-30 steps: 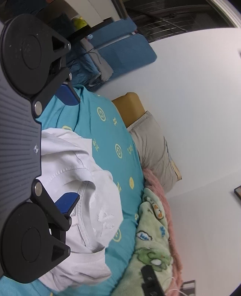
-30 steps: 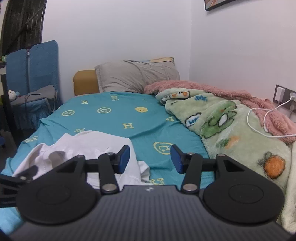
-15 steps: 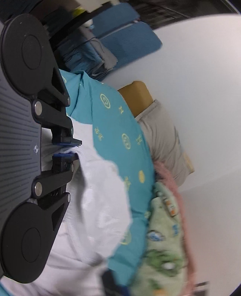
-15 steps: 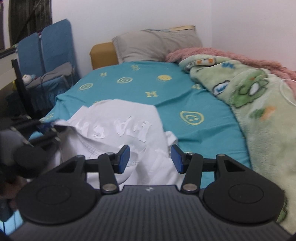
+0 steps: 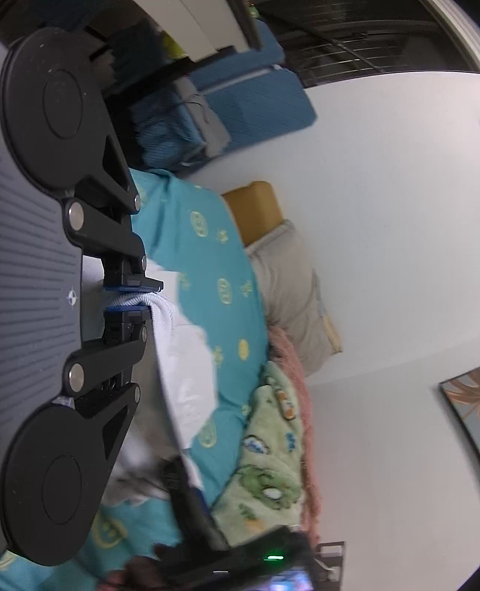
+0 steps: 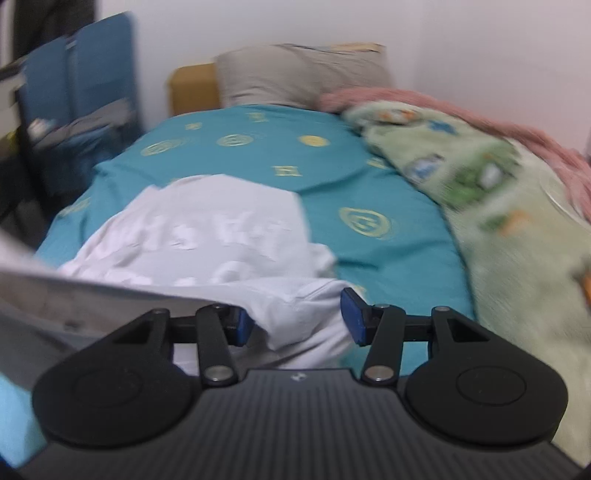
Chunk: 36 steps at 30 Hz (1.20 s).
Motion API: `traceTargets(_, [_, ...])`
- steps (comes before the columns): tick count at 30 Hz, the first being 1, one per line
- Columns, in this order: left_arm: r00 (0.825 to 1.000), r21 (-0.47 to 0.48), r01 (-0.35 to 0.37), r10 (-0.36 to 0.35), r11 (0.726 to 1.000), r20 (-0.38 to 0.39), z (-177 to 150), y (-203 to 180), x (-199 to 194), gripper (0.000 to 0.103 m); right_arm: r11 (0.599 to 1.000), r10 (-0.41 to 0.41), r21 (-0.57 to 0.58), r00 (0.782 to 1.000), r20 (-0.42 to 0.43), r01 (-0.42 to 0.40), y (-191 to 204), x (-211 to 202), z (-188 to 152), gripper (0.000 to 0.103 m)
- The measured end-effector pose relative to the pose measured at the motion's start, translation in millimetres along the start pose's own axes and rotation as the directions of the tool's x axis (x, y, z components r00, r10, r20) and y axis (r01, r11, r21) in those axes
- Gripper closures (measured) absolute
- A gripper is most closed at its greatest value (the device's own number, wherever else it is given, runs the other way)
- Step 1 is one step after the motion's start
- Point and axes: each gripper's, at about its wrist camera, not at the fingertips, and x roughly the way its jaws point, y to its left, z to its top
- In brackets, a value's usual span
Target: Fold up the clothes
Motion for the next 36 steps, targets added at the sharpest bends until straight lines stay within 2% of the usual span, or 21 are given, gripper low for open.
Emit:
traceTargets(3, [0.998,-0.006,-0.013,0.013,1.000,-0.069,-10,-6,-3,0.096,0.991,-0.083,0.110,0.996,0.044,0.077,-14,-20,-5,0.051])
traceTargets(5, [0.995,-0.005,-0.027,0.026,1.000,-0.095,-15,-9,-3,0.095,0.987,-0.127,0.109,0.986,0.105,0.116,-16,-32,-9,0.048])
traceTargets(8, [0.992,0.008,-0.039,0.039,0.999,-0.120,-20,-12,1,0.095,0.986,-0.140,0.104,0.981,0.131,0.127,-17,-39,-10,0.048])
traceTargets(14, [0.983,0.008,-0.055,0.055,0.998,-0.175,-27,-12,16,0.066,0.989,-0.117,0.101,0.986,0.115,0.105,-19,-32,-10,0.048])
traceTargets(15, [0.983,0.012,-0.056,0.057,0.998,-0.176,-27,-12,17,0.057,0.989,-0.111,0.110,0.987,0.116,0.098,-20,-32,-10,0.048])
traceTargets(19, [0.978,0.093,-0.059,0.076,0.994,-0.192,-32,-23,26,0.041,0.989,-0.098,0.127,0.987,0.129,0.081,-22,-34,-7,0.048])
traceTargets(21, [0.966,0.153,-0.060,0.097,0.986,-0.241,-40,-32,38,0.041,0.990,-0.091,0.120,0.987,0.135,0.075,-22,-33,-7,0.048])
traceTargets(24, [0.933,0.203,-0.055,0.123,0.978,-0.339,-53,-37,57,0.040,0.993,-0.077,0.099,0.988,0.135,0.064,-19,-31,-8,0.048])
traceTargets(27, [0.908,0.221,-0.084,0.166,0.972,-0.385,-62,-34,67,0.035,0.996,-0.080,0.030,0.995,0.063,0.079,-13,-18,-12,0.048])
traceTargets(28, [0.905,0.225,-0.100,0.183,0.969,-0.385,-63,-32,67,0.034,0.996,-0.091,0.007,0.995,0.033,0.091,-12,-13,-14,0.048])
traceTargets(31, [0.923,0.174,-0.196,0.242,0.965,-0.298,-51,-21,56,0.034,0.992,-0.125,0.002,0.992,-0.029,0.125,-14,-3,-20,0.048])
traceTargets(33, [0.945,0.059,-0.250,0.256,0.967,-0.203,-38,-7,39,0.029,0.991,-0.133,0.030,0.990,-0.038,0.134,-19,-4,-21,0.048])
traceTargets(34, [0.954,-0.005,-0.262,0.258,0.965,-0.154,-31,-1,30,0.024,0.990,-0.130,0.047,0.991,-0.037,0.132,-22,-6,-20,0.048])
traceTargets(36, [0.958,-0.014,-0.250,0.245,0.968,-0.151,-32,-1,30,0.022,0.990,-0.112,0.082,0.993,-0.025,0.114,-26,-11,-20,0.048])
